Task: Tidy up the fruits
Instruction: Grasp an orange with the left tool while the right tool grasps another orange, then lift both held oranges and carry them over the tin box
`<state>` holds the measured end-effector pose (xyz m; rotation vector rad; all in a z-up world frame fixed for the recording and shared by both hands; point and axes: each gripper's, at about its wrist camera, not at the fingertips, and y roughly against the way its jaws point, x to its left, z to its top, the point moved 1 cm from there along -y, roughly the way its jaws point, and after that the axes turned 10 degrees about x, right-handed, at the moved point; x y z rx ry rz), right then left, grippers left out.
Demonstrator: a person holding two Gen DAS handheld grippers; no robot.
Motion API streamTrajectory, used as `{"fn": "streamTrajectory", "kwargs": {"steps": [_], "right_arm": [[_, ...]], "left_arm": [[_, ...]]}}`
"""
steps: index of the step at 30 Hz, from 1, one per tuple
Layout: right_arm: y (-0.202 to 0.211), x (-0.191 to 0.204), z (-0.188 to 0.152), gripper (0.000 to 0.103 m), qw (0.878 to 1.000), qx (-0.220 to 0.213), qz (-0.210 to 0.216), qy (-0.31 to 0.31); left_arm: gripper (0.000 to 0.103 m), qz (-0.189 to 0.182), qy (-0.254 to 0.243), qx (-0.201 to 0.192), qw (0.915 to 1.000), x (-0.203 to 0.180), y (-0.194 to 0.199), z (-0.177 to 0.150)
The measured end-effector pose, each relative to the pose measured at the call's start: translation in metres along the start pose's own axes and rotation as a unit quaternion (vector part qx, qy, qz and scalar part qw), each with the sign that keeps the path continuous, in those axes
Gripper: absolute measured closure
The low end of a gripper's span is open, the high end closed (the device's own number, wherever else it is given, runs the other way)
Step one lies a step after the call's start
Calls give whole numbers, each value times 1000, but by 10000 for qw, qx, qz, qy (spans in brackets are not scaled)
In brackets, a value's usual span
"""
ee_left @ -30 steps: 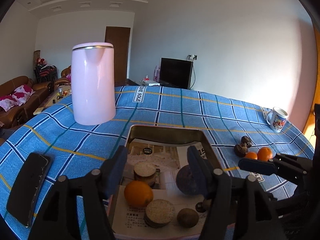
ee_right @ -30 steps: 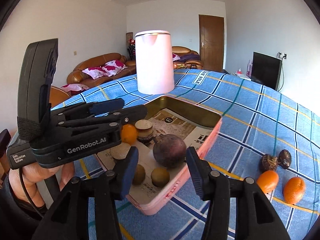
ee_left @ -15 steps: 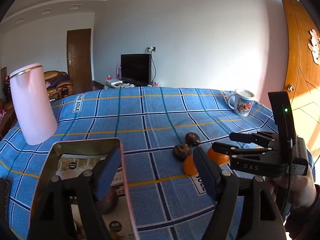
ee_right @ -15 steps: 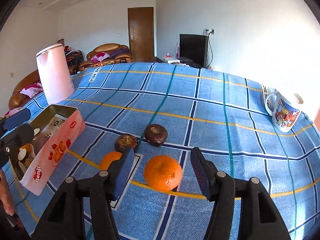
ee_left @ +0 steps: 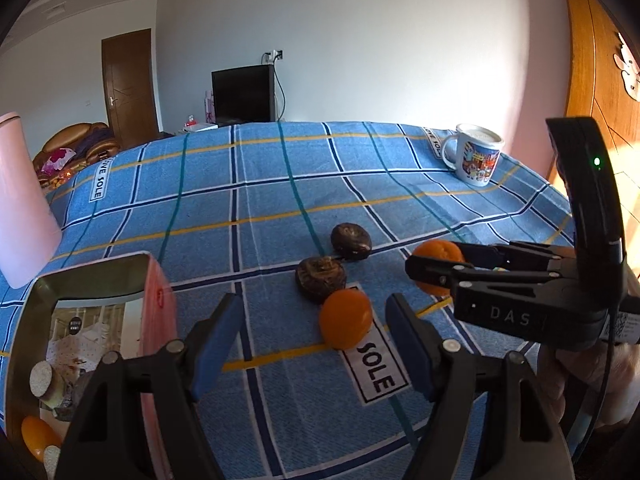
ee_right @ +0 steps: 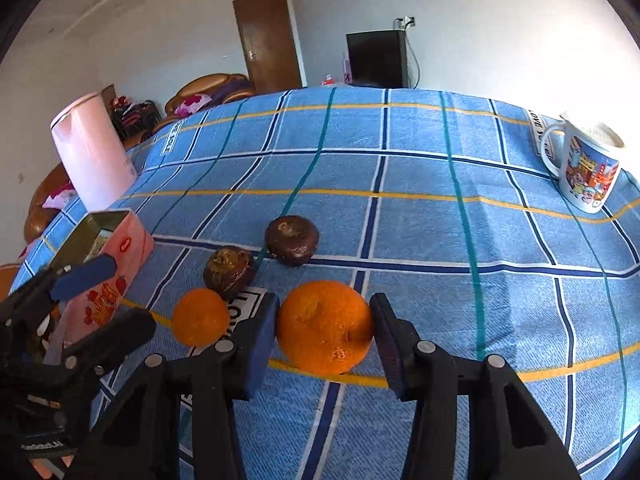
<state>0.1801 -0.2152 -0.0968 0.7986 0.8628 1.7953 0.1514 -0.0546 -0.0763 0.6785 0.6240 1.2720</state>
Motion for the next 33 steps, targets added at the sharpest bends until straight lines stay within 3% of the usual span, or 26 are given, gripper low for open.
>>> {"fn": "streamTrajectory", "kwargs": {"steps": [3,8,11,12,13,33], "right_arm": [[7,-11,-1,55,9994,-177,45,-294],[13,-15,-1,55,9986,-300,64,-442],[14,-13,-1,54,9987,-339,56,-386],[14,-13,0,54,9987,-348,59,-377],[15,-13,-1,54,9986,-360,72,-371],[40,-5,-7,54,9936,-1083,312,-59]], "left_arm": [[28,-51,-161,164,9997,-11,-11,6],[57,-229,-171,701,9971,-17,-39,15],[59,-187,-197,810,9963,-20,-44,16],[63,-168,-176,803,9965,-19,-44,15],[68,-175,-160,778,9967,-19,-43,15],[68,-393,-64,-366,9985,-10,-2,11]]}}
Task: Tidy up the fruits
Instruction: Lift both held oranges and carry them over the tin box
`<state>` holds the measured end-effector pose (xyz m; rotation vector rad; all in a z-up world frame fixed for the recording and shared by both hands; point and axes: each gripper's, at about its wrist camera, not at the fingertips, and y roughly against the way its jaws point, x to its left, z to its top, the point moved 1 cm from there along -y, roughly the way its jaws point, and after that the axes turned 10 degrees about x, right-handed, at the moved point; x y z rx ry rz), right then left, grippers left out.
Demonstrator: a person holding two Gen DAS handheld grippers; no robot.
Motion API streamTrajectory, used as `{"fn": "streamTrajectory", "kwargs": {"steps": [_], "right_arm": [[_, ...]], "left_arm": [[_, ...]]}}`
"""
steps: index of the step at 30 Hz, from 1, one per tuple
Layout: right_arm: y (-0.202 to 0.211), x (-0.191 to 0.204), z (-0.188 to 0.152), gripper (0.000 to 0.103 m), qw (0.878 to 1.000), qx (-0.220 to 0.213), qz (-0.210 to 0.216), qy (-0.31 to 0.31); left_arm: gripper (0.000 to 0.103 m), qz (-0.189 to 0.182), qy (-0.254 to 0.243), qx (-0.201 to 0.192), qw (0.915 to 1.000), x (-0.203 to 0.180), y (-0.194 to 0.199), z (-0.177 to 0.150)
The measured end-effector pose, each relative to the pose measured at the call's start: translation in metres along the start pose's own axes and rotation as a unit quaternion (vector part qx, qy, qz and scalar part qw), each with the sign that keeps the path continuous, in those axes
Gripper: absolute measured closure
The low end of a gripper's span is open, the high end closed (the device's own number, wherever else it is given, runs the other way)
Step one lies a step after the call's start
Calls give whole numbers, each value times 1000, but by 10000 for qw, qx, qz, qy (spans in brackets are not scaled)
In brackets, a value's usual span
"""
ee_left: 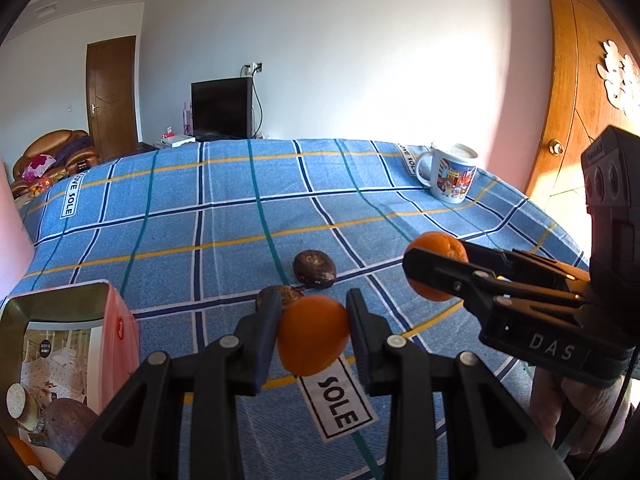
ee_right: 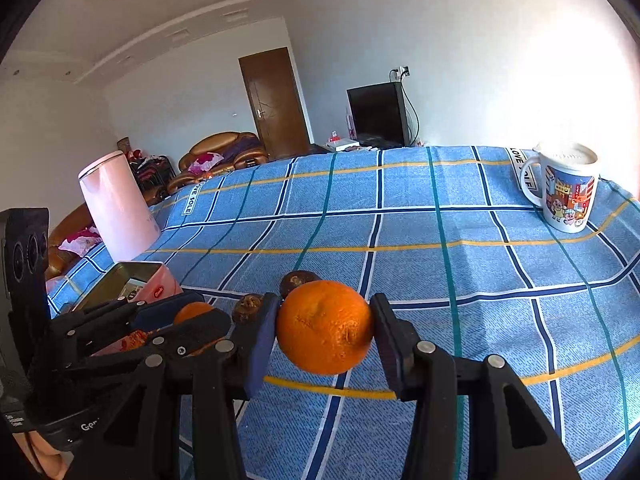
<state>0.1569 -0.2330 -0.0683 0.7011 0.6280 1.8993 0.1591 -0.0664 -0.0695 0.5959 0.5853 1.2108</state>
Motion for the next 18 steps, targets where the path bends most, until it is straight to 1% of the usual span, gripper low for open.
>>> {"fn": "streamTrajectory", "kwargs": {"steps": [12,18], "right_arm": [[15,7,-4,54,9989,-405,64,207],[19,9,-5,54,9983,-529,86,249]], "left_arm": [[68,143,-44,-495,9987,-2,18,-4],[68,169,-22,-647,9978,-1,25,-7]]}}
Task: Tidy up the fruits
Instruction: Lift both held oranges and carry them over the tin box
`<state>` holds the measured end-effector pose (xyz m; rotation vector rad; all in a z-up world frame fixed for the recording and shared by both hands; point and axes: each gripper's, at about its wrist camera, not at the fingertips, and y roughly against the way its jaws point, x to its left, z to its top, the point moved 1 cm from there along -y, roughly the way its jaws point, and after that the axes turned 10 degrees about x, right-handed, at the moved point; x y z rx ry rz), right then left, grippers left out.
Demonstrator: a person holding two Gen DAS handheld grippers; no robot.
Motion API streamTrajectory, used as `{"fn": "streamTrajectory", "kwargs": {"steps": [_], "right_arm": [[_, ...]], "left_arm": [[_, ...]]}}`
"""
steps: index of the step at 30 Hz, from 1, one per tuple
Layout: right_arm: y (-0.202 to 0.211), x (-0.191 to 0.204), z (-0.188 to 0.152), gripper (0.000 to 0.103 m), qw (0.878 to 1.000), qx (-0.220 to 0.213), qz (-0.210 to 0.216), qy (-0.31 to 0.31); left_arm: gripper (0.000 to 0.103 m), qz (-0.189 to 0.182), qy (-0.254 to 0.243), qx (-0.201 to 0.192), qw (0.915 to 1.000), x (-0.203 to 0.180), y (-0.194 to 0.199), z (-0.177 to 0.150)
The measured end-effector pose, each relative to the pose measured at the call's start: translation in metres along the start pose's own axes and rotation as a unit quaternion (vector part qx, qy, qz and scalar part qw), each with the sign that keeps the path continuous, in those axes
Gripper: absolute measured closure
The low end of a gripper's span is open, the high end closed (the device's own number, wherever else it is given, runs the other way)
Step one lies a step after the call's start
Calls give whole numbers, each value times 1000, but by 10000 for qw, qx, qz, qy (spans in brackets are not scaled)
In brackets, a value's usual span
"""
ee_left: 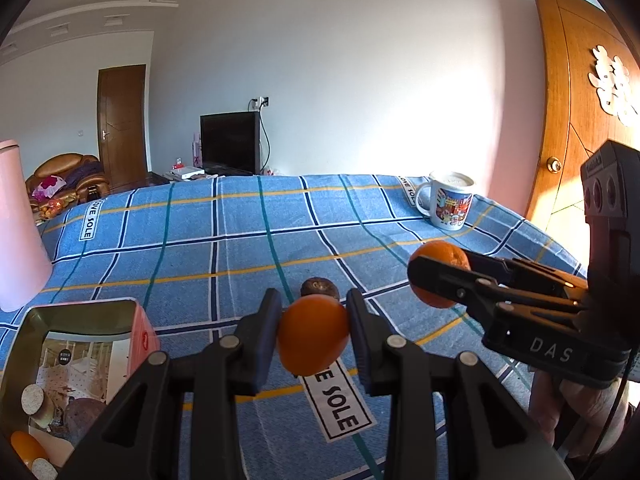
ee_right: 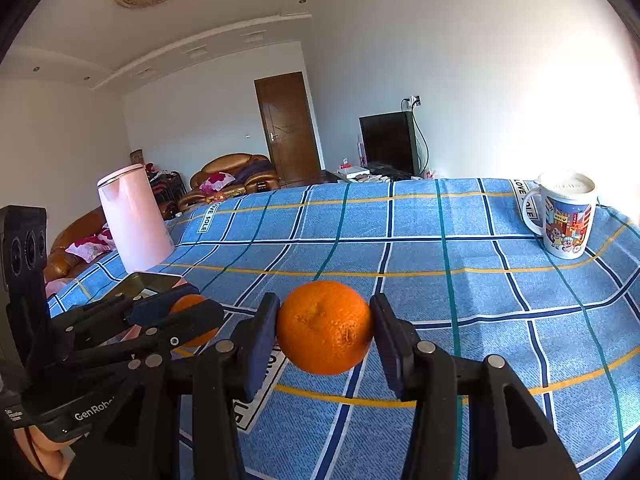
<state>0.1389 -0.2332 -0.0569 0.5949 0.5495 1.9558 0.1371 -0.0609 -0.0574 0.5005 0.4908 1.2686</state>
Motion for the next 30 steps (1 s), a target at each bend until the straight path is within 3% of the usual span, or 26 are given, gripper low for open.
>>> {"fn": "streamTrajectory", "kwargs": {"steps": [30], "right_arm": [[15,12,-4,54,9987,-415,62,275]], "left_arm": [[68,280,-68,-540,9981,0,30,-9]]}}
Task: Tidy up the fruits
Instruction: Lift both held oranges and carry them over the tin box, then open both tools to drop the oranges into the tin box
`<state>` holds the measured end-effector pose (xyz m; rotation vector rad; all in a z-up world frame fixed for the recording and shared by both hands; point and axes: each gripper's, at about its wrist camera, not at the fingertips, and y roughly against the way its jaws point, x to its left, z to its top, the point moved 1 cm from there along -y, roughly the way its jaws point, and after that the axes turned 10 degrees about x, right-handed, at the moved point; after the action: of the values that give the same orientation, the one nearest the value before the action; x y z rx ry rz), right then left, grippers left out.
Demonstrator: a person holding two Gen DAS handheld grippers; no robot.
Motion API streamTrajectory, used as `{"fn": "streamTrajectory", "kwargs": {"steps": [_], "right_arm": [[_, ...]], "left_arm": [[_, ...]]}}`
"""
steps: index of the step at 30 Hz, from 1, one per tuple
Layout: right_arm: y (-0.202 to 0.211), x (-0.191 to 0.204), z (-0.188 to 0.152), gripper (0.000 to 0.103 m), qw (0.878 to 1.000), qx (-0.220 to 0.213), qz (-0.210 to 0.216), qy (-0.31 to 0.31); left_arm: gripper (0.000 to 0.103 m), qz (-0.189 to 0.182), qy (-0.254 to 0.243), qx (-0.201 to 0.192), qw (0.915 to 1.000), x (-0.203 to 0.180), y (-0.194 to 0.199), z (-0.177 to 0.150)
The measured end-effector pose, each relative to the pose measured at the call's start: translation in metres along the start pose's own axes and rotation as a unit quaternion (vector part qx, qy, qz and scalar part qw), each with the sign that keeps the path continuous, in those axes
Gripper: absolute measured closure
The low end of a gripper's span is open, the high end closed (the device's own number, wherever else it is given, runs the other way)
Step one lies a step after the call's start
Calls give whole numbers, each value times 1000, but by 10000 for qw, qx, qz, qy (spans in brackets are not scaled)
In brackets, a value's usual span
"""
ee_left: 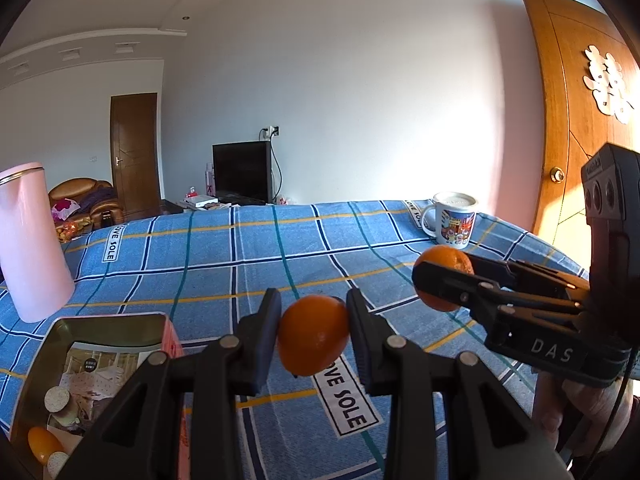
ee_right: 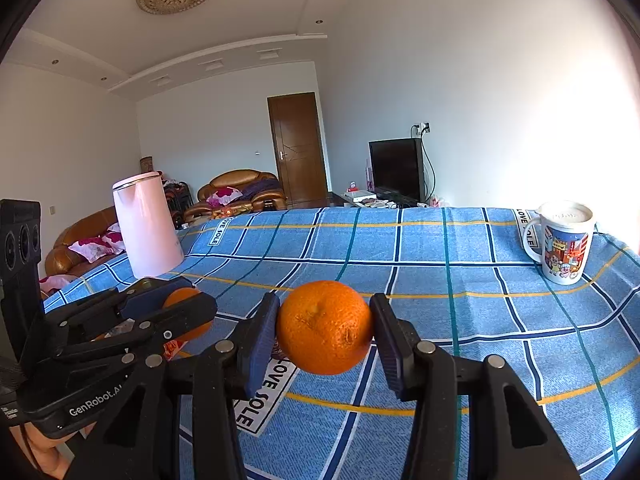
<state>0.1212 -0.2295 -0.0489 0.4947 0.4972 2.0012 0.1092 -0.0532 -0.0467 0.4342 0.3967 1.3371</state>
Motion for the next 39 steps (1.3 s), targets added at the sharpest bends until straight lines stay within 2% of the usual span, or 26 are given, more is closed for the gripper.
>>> {"fn": "streamTrajectory", "kwargs": {"steps": [18,25,32,39], "right_arm": [[-10,59,-2,54,9979,140,529,334],[-9,104,1,54,9929,197,906,739],[-21,150,-1,54,9849,392,1276,1105],[-45,193,-14,54,9737,821,1404,1593]], "left_arm": [[68,269,396,-171,9987,53,40,-12],[68,673,656,-257,9952,96,69,-15],[68,1003,978,-96,9901,135,80,-29],[68,1123,1203,242,9861,155,71,-45]]}}
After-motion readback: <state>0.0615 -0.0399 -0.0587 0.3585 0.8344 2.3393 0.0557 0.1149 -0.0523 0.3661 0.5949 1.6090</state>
